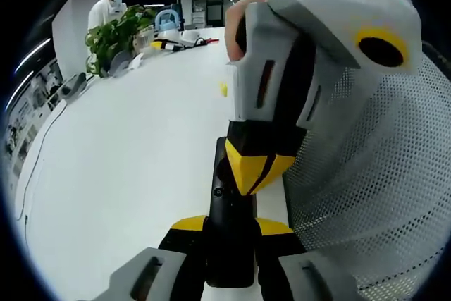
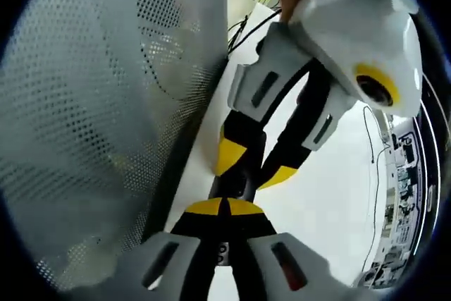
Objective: Press the specified remote control buttons in sequence, fully releasing each button before pressing the next.
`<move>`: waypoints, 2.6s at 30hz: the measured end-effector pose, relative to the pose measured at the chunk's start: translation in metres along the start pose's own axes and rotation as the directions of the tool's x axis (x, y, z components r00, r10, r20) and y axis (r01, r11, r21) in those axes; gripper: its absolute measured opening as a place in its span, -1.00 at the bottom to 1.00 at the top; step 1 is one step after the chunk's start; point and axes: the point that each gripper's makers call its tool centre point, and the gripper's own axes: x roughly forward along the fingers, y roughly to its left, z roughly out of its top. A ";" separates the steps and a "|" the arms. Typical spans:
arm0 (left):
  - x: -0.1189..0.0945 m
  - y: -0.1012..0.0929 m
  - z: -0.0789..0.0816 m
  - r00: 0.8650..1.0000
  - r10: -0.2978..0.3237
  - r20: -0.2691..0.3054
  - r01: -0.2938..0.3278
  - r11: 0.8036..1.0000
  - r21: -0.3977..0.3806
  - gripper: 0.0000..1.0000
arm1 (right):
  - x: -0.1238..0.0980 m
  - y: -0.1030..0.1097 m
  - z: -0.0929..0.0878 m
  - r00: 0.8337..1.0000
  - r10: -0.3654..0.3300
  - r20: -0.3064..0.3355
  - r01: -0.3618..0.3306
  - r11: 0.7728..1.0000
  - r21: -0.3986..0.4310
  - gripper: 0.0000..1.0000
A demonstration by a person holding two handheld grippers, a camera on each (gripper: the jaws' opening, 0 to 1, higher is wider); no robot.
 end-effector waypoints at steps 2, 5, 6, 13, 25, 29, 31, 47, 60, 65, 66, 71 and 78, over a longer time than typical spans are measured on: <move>0.000 0.000 0.000 1.000 0.000 -0.001 0.000 1.000 0.001 -0.49 | 0.000 -0.001 -0.001 1.000 -0.002 -0.002 0.002 1.000 0.005 -1.00; 0.000 0.000 0.000 1.000 0.001 -0.004 -0.001 1.000 0.001 -0.49 | 0.000 -0.002 -0.001 1.000 0.005 0.013 -0.005 0.999 0.035 -1.00; 0.000 0.000 0.000 1.000 0.002 -0.003 -0.002 1.000 0.001 -0.49 | 0.000 -0.003 -0.001 1.000 0.005 0.022 -0.006 0.999 0.050 -1.00; 0.000 0.000 0.000 1.000 0.002 0.005 -0.002 1.000 -0.008 -0.49 | -0.001 -0.006 -0.001 0.991 0.030 0.127 -0.072 0.938 0.340 -1.00; 0.005 -0.002 0.009 0.999 -0.009 0.033 0.010 1.000 -0.015 -0.49 | -0.004 -0.015 -0.013 0.996 0.001 0.093 -0.046 0.876 0.481 -1.00; 0.006 -0.003 0.010 1.000 -0.008 0.030 0.008 1.000 -0.008 -0.49 | -0.006 -0.014 -0.018 0.997 0.006 0.079 -0.045 0.866 0.498 -1.00; 0.006 -0.002 0.009 0.999 -0.008 0.031 0.008 1.000 -0.008 -0.49 | -0.008 -0.012 -0.021 0.997 0.014 0.082 -0.055 0.850 0.523 -1.00; 0.007 -0.002 0.009 1.000 -0.005 0.027 0.005 1.000 0.002 -0.49 | -0.006 -0.013 -0.017 0.995 0.012 0.096 -0.061 0.847 0.528 -1.00; 0.007 -0.002 0.010 1.000 -0.005 0.026 0.005 1.000 0.002 -0.49 | -0.006 -0.016 -0.018 0.992 0.010 0.123 -0.081 0.801 0.593 -1.00; 0.007 -0.002 0.009 1.000 -0.005 0.028 0.005 1.000 -0.001 -0.49 | -0.005 -0.015 -0.017 0.994 0.014 0.105 -0.073 0.808 0.584 -1.00; 0.007 -0.002 0.009 1.000 -0.004 0.027 0.004 1.000 -0.002 -0.49 | -0.005 -0.015 -0.017 0.995 0.016 0.102 -0.073 0.807 0.586 -1.00; 0.007 -0.002 0.009 1.000 -0.005 0.028 0.005 1.000 0.000 -0.49 | -0.004 -0.018 -0.019 0.996 0.013 0.093 -0.069 0.776 0.627 -1.00; 0.006 -0.002 0.010 0.999 -0.007 0.038 0.007 1.000 -0.003 -0.49 | -0.002 -0.024 -0.024 0.998 0.006 0.060 -0.046 0.723 0.689 -1.00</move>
